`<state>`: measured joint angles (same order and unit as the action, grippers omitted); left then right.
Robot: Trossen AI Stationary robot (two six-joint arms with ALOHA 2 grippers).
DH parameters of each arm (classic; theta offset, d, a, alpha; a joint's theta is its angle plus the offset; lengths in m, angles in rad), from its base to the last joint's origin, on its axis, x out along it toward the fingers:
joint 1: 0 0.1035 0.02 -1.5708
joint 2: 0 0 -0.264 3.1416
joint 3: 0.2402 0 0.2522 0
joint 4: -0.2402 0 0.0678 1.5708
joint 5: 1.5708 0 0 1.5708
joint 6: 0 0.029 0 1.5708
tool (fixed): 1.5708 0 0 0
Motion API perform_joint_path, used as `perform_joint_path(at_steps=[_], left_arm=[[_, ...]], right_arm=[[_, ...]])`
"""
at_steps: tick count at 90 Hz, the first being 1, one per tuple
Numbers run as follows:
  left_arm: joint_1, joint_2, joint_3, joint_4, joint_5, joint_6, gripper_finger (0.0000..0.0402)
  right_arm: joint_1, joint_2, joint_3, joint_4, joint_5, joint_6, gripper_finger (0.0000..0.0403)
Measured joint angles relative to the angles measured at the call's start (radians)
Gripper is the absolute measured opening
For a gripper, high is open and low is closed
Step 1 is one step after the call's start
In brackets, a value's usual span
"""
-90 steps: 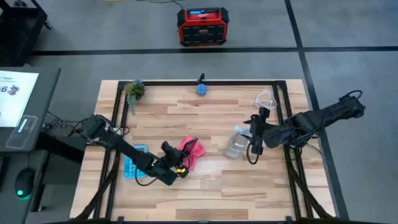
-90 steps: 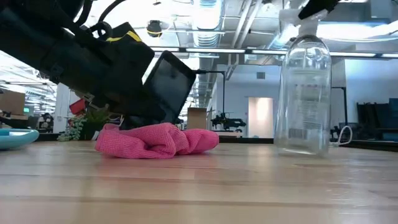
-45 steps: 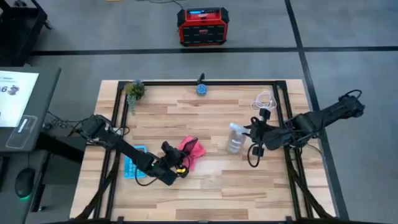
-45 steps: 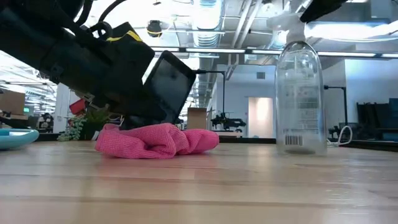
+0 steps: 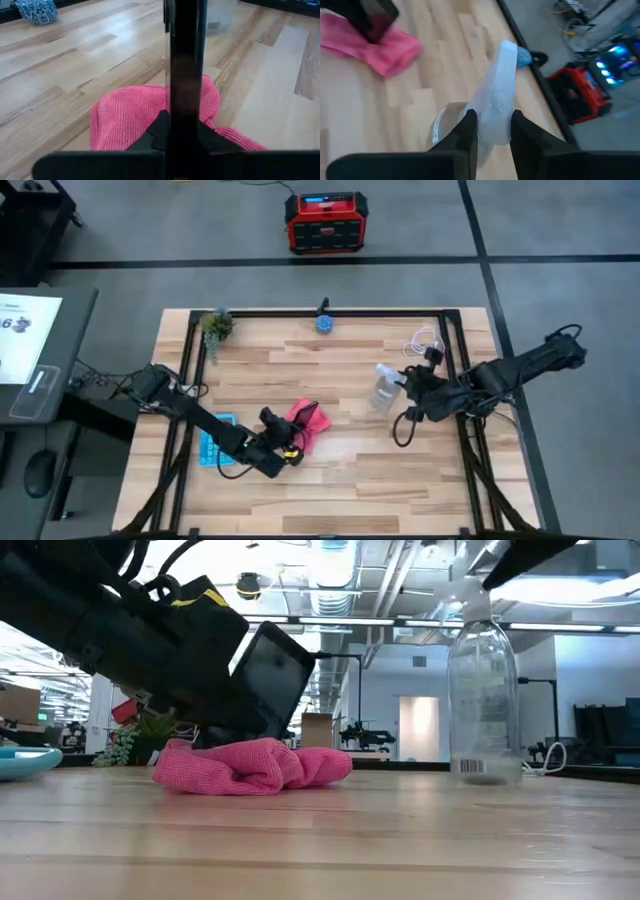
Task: Apply microfiber cloth
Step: Spray the front of the black cellphone using transparent spray bottle, then wipe the front of the black cellphone using pink microfiber cloth
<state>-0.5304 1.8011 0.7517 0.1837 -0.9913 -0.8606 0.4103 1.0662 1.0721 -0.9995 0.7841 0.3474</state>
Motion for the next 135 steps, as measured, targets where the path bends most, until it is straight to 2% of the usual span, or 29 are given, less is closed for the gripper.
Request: perform_joint_path(at_steps=[14, 37, 48, 76, 95, 114, 125, 135], left_arm=[[0.0, 0.0, 0.0, 0.001, 0.0, 0.0, 0.0009], [0.0, 0.001, 0.0, 0.014, 0.005, 0.001, 0.0009], [0.0, -0.001, 0.001, 0.017, 0.021, -0.004, 0.0009], [-0.001, -0.071, 0.047, -0.03, 0.114, 0.069, 0.0009], [0.001, -0.163, 0.138, -0.33, 0.22, 0.021, 0.0009], [0.057, -0.188, 0.327, -0.731, 0.432, 0.033, 0.0009], [0.13, -0.177, 0.354, -0.788, 0.614, 0.118, 0.0008], [0.191, -0.178, 0.354, -0.831, 0.708, 0.147, 0.0008]], right_arm=[[0.0, -0.003, 0.003, -0.039, -0.026, 0.028, 0.0079], [0.0, -0.008, 0.0, -0.078, -0.06, 0.056, 0.0206], [0.0, -0.013, 0.036, -0.09, -0.058, 0.056, 0.0238], [0.058, -0.014, 0.162, -0.105, 0.027, 0.003, 0.0231], [0.173, 0.023, 0.165, -0.011, 0.034, -0.005, 0.0222], [0.263, 0.186, 0.165, 0.107, -0.011, -0.008, 0.0221], [0.279, 0.307, 0.165, 0.142, -0.102, -0.008, 0.0221], [0.278, 0.41, 0.165, 0.174, -0.171, -0.005, 0.0221]])
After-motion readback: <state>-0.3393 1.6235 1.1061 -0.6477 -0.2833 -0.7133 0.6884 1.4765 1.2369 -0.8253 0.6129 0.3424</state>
